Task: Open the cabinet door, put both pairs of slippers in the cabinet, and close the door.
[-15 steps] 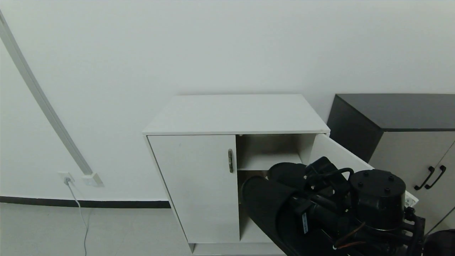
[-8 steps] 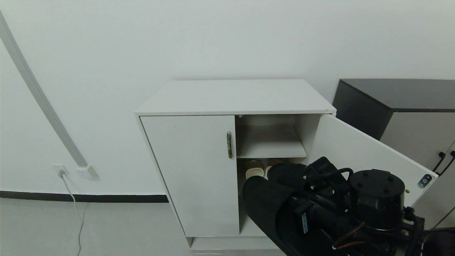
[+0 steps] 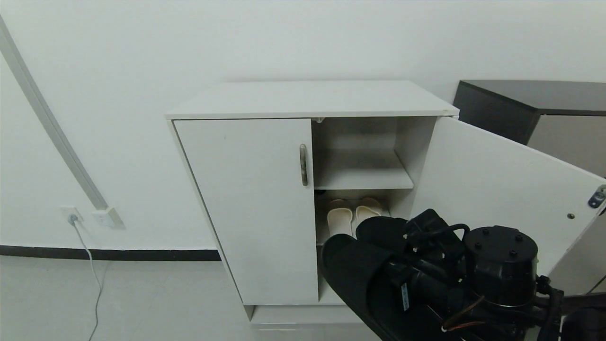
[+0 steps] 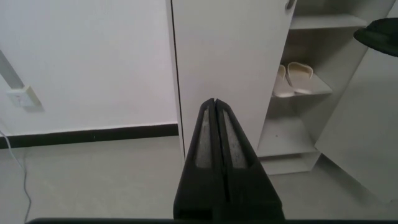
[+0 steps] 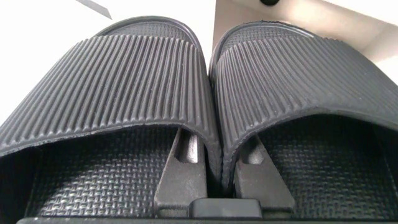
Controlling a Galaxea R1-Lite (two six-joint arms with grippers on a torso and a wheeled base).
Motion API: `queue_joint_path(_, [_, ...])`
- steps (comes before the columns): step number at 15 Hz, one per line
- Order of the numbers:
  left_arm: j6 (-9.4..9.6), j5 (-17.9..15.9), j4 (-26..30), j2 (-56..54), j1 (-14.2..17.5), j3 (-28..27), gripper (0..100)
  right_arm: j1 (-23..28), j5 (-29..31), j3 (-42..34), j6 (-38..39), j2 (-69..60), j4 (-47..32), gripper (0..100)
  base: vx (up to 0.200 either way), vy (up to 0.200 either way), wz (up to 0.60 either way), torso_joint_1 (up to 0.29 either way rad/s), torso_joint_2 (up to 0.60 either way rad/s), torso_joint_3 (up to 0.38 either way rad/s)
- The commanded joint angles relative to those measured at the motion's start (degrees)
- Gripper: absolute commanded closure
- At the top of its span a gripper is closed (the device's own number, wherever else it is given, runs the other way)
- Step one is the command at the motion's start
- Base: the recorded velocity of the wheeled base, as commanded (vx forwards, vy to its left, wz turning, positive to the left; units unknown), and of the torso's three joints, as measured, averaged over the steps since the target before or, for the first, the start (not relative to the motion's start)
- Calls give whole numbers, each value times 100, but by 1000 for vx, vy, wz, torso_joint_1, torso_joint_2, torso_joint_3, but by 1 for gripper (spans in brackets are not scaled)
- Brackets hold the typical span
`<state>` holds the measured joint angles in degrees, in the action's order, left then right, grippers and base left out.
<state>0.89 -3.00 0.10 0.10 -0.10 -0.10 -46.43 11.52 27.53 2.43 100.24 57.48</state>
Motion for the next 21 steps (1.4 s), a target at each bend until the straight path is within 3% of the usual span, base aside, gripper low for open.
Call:
queue_joint_path(1, [-1, 1, -1, 8, 1, 1, 100, -6, -1, -2, 4, 13, 0, 100, 0, 0, 0, -105, 452, 359])
queue_joint_path(8, [-1, 1, -1, 8, 1, 1, 100, -6, -1, -2, 4, 92, 9, 100, 0, 0, 0, -51, 439, 385])
queue_joint_path(13, [-1, 1, -1, 8, 1, 1, 100, -15, -1, -46, -5, 241, 194, 100, 0, 0, 0, 0, 87, 75])
queue_joint_path(15, [-1, 1, -1, 8, 1, 1, 100, 3, 448, 42, -128, 733, 1178, 100, 0, 0, 0, 0, 0, 0])
queue_joint_path(16, [-1, 1, -1, 8, 1, 1, 100, -41, 1036, 438, -251, 1076, 1468, 100, 0, 0, 0, 0, 0, 0])
queue_joint_path(17, [-1, 1, -1, 8, 1, 1, 100, -173, 1740, 1018, -190, 1340, 1108, 100, 0, 0, 0, 0, 0, 0])
queue_joint_path(18, [-1, 1, -1, 8, 1, 1, 100, -199, 2056, 1282, -84, 1419, 791, 100, 0, 0, 0, 0, 0, 0])
queue_joint_path(21, [-1, 1, -1, 8, 1, 1, 100, -410, 2988, 3101, 1252, 1243, -2513, 100, 0, 0, 0, 0, 0, 0])
